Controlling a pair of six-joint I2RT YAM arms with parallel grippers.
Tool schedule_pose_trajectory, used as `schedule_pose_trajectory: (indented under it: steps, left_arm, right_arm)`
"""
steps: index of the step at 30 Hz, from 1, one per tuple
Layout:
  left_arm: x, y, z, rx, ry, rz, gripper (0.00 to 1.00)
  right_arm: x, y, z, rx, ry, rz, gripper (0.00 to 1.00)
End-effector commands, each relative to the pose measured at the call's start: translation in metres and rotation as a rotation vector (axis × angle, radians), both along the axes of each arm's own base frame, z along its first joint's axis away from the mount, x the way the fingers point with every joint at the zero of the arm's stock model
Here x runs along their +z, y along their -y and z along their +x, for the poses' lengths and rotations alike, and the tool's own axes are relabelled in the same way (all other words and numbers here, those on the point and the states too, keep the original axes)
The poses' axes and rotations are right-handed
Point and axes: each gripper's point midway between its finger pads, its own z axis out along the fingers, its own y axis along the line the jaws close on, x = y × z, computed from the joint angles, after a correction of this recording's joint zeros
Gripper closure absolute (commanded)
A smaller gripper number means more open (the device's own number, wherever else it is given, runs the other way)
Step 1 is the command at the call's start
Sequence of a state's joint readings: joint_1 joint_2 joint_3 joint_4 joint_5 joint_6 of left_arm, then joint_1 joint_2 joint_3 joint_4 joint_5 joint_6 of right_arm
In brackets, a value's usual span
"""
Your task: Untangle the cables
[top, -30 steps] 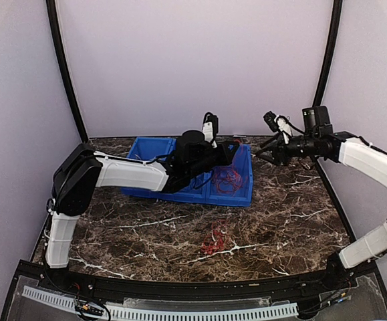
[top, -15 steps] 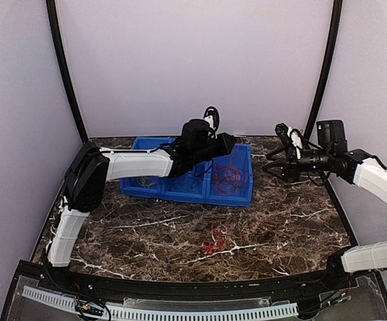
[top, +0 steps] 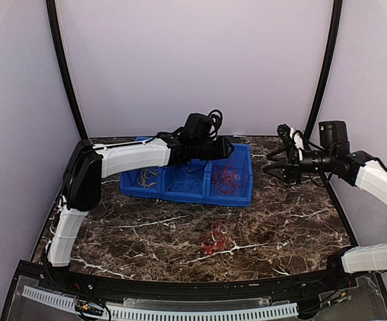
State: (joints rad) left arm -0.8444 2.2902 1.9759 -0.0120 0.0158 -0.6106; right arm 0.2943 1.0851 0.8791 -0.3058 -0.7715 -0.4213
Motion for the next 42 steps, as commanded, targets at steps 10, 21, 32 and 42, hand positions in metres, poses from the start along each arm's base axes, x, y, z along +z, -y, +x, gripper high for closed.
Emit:
schedule_pose_trajectory:
  steps: [10, 21, 32, 42]
  left_arm:
    - [0.017, -0.031, -0.028, -0.179, 0.106, 0.374, 0.49]
    - [0.015, 0.017, -0.062, -0.404, 0.576, 0.702, 0.24]
    - [0.054, 0.024, -0.074, -0.426, 0.261, 0.266, 0.22]
    - [-0.002, -0.053, -0.077, -0.405, 0.212, 0.729, 0.28]
  right_arm:
    - [-0.008, -0.005, -0.006, 0.046, 0.007, 0.02, 0.44]
    - [-0.015, -0.002, -0.01, 0.037, 0.024, 0.008, 0.42]
    - [-0.02, -0.001, -0.016, 0.041, 0.046, 0.016, 0.4]
    - [-0.029, 0.0, -0.004, -0.003, 0.024, 0.007, 0.49]
